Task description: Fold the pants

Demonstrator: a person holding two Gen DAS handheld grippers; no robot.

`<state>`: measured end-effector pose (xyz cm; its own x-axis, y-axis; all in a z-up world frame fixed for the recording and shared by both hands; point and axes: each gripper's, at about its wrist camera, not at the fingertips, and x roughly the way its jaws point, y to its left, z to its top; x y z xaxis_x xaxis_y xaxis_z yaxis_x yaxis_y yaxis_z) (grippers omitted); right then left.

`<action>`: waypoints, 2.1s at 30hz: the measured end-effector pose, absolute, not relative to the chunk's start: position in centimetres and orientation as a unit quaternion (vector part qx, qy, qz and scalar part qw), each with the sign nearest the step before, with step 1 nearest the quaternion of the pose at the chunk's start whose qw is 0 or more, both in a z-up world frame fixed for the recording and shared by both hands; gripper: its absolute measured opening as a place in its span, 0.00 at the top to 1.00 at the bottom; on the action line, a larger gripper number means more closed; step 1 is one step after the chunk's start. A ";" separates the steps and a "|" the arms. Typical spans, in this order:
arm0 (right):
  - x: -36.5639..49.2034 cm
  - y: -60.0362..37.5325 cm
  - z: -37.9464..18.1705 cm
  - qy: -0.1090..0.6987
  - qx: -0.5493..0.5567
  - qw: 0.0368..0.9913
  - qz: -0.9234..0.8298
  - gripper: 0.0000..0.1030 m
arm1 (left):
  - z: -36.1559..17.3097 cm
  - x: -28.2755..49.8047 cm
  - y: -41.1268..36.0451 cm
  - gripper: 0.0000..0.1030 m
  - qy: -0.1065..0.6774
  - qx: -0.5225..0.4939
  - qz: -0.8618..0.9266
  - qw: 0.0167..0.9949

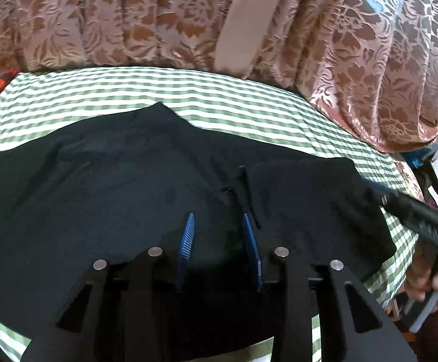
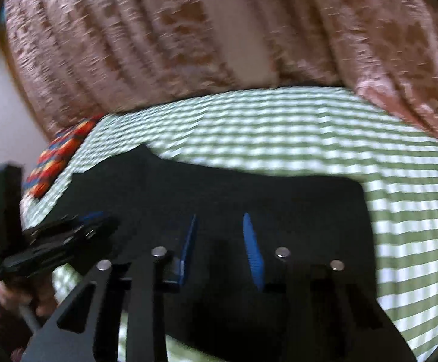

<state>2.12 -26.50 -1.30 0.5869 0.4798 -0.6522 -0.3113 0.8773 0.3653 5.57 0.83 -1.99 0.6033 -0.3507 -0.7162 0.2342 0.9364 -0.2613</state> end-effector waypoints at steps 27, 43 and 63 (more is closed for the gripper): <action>-1.9 -18.2 -4.3 0.405 0.049 0.860 0.305 0.60 | -3.3 11.3 2.5 0.45 0.459 -0.225 -0.257 0.820; -2.3 -18.1 -4.6 0.398 0.053 0.861 0.311 0.44 | -4.1 9.2 7.9 0.67 0.445 -0.205 -0.153 0.858; -2.2 -17.8 -4.3 0.398 0.060 0.860 0.314 0.31 | -9.5 -4.5 28.9 0.67 0.390 -0.484 0.074 0.779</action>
